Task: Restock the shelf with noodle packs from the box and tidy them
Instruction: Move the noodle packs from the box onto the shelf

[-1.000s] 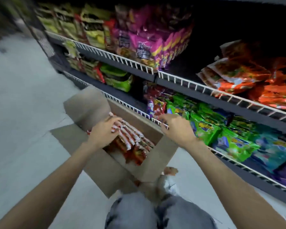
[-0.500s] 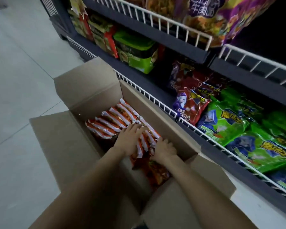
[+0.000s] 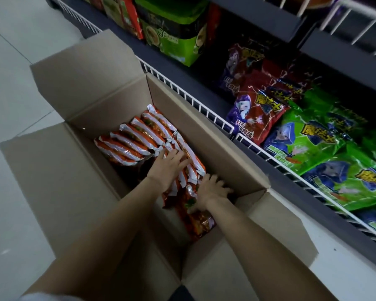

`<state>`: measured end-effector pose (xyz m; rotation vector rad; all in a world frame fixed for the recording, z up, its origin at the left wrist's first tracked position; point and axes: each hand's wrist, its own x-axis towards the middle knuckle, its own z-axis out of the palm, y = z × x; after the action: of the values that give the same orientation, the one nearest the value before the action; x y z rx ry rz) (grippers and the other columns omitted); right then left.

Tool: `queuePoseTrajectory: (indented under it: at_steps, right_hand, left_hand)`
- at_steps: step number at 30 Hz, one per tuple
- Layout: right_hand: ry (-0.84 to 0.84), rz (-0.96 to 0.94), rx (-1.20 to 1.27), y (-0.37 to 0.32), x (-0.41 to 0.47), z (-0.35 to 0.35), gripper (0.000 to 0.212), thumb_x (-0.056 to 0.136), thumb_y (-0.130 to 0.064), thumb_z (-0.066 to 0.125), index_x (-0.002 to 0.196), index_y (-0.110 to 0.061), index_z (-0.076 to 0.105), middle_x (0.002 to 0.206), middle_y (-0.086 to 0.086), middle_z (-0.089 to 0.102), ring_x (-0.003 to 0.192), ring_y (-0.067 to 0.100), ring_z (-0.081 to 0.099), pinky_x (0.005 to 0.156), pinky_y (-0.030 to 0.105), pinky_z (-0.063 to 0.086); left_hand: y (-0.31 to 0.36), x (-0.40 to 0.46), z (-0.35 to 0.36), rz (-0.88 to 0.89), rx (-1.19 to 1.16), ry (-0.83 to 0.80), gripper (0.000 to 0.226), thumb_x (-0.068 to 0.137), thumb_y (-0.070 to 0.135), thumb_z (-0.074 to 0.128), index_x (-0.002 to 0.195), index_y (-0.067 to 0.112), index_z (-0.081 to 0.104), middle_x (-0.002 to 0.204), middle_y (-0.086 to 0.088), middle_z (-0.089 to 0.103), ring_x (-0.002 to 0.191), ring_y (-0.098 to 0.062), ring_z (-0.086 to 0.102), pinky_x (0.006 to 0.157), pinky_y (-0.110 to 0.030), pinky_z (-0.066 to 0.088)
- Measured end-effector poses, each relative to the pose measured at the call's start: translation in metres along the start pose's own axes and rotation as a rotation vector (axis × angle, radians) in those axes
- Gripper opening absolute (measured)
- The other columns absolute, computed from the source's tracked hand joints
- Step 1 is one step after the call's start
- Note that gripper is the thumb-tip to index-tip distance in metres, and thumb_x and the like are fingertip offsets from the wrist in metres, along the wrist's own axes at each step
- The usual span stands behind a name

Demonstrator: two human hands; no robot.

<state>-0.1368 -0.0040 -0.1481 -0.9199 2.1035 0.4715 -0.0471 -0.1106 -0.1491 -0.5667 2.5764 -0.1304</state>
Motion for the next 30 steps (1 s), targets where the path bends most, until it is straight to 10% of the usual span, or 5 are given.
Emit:
queuePoseTrajectory:
  at_steps: [15, 20, 25, 28, 30]
  right_hand:
    - [0.265, -0.157, 0.037, 0.008, -0.061, -0.048, 0.104, 0.068, -0.052, 0.077, 0.138, -0.002, 0.019, 0.137, 0.021, 0.038, 0.123, 0.034, 0.042, 0.096, 0.036, 0.041]
    - [0.377, -0.216, 0.072, 0.032, -0.114, -0.093, 0.099, 0.069, -0.052, 0.075, 0.138, -0.006, 0.020, 0.132, 0.017, 0.039, 0.121, 0.036, 0.042, 0.091, 0.038, 0.042]
    - [0.518, -0.230, 0.492, 0.070, -0.164, -0.127, 0.091, 0.068, -0.054, 0.073, 0.132, -0.012, 0.025, 0.118, 0.005, 0.047, 0.105, 0.025, 0.052, 0.077, 0.032, 0.039]
    - [0.473, -0.233, 0.948, 0.097, -0.196, -0.139, 0.081, 0.072, -0.044, 0.076, 0.132, -0.016, 0.029, 0.110, -0.006, 0.050, 0.100, 0.015, 0.053, 0.082, 0.028, 0.042]
    - [0.443, -0.259, 1.201, 0.116, -0.221, -0.141, 0.071, 0.074, -0.038, 0.076, 0.126, -0.019, 0.033, 0.106, -0.009, 0.054, 0.092, 0.009, 0.058, 0.073, 0.023, 0.047]
  left_hand:
    - [-0.015, -0.005, -0.005, 0.056, -0.011, -0.127, 0.101, 0.084, 0.020, 0.066, 0.149, 0.027, -0.012, 0.155, 0.007, -0.022, 0.144, -0.019, -0.015, 0.117, -0.052, 0.007]
    - [-0.028, -0.028, -0.022, 0.034, -0.616, 0.042, 0.089, 0.081, 0.008, 0.062, 0.150, 0.027, 0.010, 0.159, 0.003, 0.005, 0.146, -0.017, 0.002, 0.117, -0.047, 0.013]
    - [-0.013, -0.093, -0.093, -0.173, -1.879, 0.226, 0.063, 0.072, 0.050, 0.068, 0.129, 0.041, 0.044, 0.132, 0.009, 0.053, 0.122, -0.011, 0.050, 0.104, -0.034, 0.037]
    - [0.010, -0.127, -0.129, -0.104, -2.056, 0.100, 0.079, 0.063, 0.057, 0.074, 0.132, 0.031, 0.044, 0.119, 0.008, 0.063, 0.111, -0.011, 0.061, 0.096, -0.030, 0.048]
    - [0.030, -0.146, -0.159, -0.083, -2.052, 0.057, 0.045, 0.085, 0.040, 0.064, 0.121, 0.016, 0.052, 0.099, 0.013, 0.064, 0.094, 0.000, 0.064, 0.074, -0.007, 0.048]
